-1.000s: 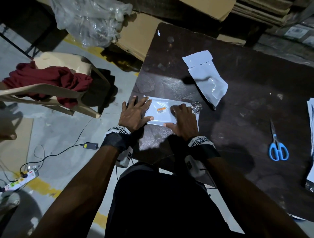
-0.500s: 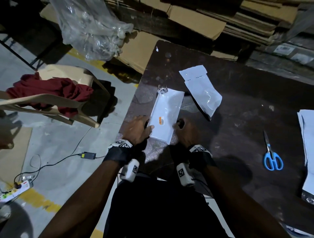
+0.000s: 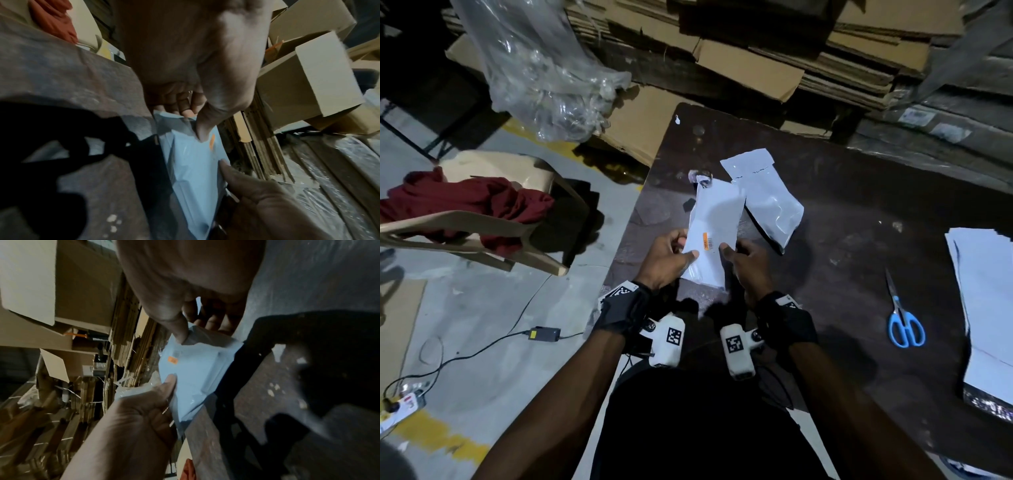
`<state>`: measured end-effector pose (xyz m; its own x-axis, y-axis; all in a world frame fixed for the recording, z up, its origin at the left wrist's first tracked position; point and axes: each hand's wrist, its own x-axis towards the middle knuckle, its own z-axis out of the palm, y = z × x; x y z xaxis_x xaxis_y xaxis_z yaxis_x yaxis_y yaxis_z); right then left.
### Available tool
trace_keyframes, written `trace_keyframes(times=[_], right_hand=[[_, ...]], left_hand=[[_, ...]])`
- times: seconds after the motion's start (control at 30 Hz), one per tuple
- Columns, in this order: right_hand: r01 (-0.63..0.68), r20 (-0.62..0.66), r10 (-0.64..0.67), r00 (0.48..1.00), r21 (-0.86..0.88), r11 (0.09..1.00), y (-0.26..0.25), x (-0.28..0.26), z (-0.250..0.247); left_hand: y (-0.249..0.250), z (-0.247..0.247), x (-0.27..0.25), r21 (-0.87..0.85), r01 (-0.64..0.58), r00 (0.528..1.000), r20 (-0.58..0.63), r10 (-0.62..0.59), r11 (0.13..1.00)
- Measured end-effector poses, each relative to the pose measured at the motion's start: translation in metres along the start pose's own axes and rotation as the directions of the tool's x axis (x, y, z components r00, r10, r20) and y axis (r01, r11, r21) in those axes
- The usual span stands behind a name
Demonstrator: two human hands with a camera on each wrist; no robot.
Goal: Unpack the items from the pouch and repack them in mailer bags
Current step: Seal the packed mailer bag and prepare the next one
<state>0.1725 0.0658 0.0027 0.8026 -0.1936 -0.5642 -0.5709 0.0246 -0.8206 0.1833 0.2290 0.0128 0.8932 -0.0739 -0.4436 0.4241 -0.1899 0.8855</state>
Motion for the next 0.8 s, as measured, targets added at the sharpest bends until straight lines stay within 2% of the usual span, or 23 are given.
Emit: trace_keyframes(times=[0.13, 0.23, 0.37, 0.47, 0.67, 0.73, 0.8], right_hand=[[0.110, 0.005, -0.111, 0.994, 0.069, 0.992, -0.032, 0.003, -0.038], [0.172, 0.004, -0.172, 0.985, 0.057, 0.984, -0.051, 0.017, -0.079], [0.250, -0.025, -0.250, 0.968, 0.007, 0.968, -0.067, 0.047, -0.145], [0.272, -0.094, -0.275, 0.957, -0.044, 0.961, -0.075, 0.072, -0.193], [0.209, -0.221, -0.221, 0.950, -0.078, 0.975, -0.067, 0.122, -0.265], [0.165, -0.244, -0.197, 0.950, -0.147, 0.975, -0.057, 0.135, -0.282], [0.112, -0.213, -0.161, 0.964, -0.225, 0.968, -0.048, 0.141, -0.292]], left_hand=[[0.033, 0.024, 0.004, -0.028, -0.096, 0.995, 0.016, 0.096, 0.995], [0.054, 0.054, 0.019, -0.073, -0.139, 0.990, 0.026, 0.141, 0.988], [0.078, 0.115, 0.049, -0.056, -0.163, 0.985, 0.045, 0.166, 0.985], [0.095, 0.166, 0.073, -0.014, -0.191, 0.973, 0.130, 0.191, 0.981], [0.108, 0.253, 0.114, 0.074, -0.191, 0.950, 0.264, 0.166, 0.979], [0.101, 0.270, 0.125, 0.112, -0.159, 0.945, 0.306, 0.118, 0.981], [0.090, 0.281, 0.131, 0.154, -0.112, 0.938, 0.342, 0.054, 0.982]])
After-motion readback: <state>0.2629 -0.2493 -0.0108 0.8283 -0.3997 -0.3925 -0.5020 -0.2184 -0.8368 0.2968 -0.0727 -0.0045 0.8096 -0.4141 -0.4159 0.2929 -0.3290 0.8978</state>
